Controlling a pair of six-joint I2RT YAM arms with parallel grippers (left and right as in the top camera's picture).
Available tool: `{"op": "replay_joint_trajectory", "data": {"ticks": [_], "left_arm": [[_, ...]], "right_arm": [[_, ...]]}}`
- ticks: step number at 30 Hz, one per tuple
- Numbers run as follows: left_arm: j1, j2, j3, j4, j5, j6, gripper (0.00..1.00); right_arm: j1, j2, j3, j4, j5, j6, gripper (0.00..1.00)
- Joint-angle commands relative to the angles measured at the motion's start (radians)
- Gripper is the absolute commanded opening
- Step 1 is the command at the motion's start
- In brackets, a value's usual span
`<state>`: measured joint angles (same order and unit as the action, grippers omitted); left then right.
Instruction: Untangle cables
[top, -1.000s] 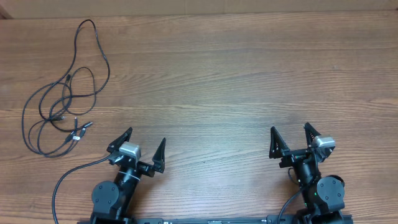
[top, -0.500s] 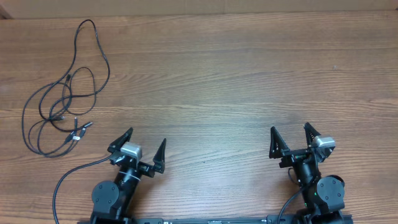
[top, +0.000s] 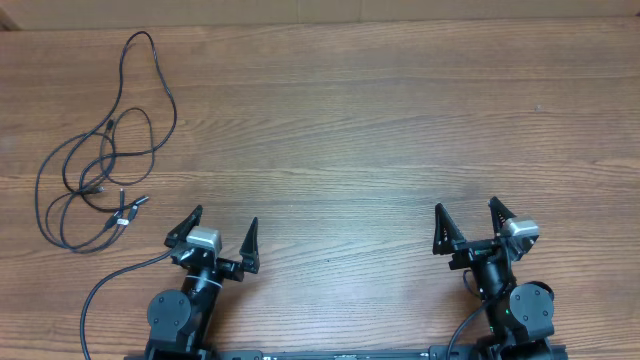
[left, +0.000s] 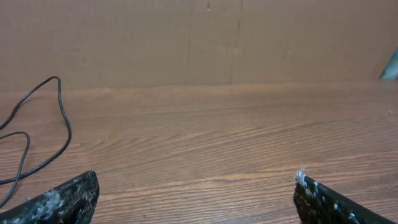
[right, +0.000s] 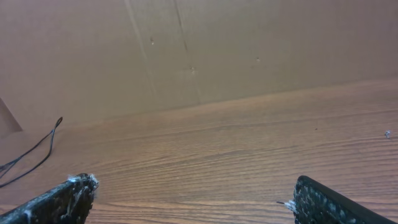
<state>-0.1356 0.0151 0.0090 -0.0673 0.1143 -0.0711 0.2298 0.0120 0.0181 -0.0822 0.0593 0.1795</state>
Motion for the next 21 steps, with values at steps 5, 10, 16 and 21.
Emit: {"op": "replay_joint_trajectory", "data": {"ticks": [5,10,16,21], "left_arm": [[0.006,-0.012,-0.005,-0.008,-0.045,-0.016,1.0],[0.006,-0.012,-0.005,-0.008,-0.044,-0.019,1.0],[0.006,-0.012,-0.005,-0.005,-0.037,-0.019,1.0],[0.006,-0.012,-0.005,-0.004,-0.036,-0.019,0.99]], "right_arm": [[0.006,-0.009,-0.01,0.005,0.007,-0.006,1.0],[0.006,-0.009,-0.01,0.005,0.007,-0.006,1.0],[0.006,-0.009,-0.01,0.005,0.007,-0.006,1.0],[0.006,-0.009,-0.01,0.005,0.007,-0.006,1.0]]}}
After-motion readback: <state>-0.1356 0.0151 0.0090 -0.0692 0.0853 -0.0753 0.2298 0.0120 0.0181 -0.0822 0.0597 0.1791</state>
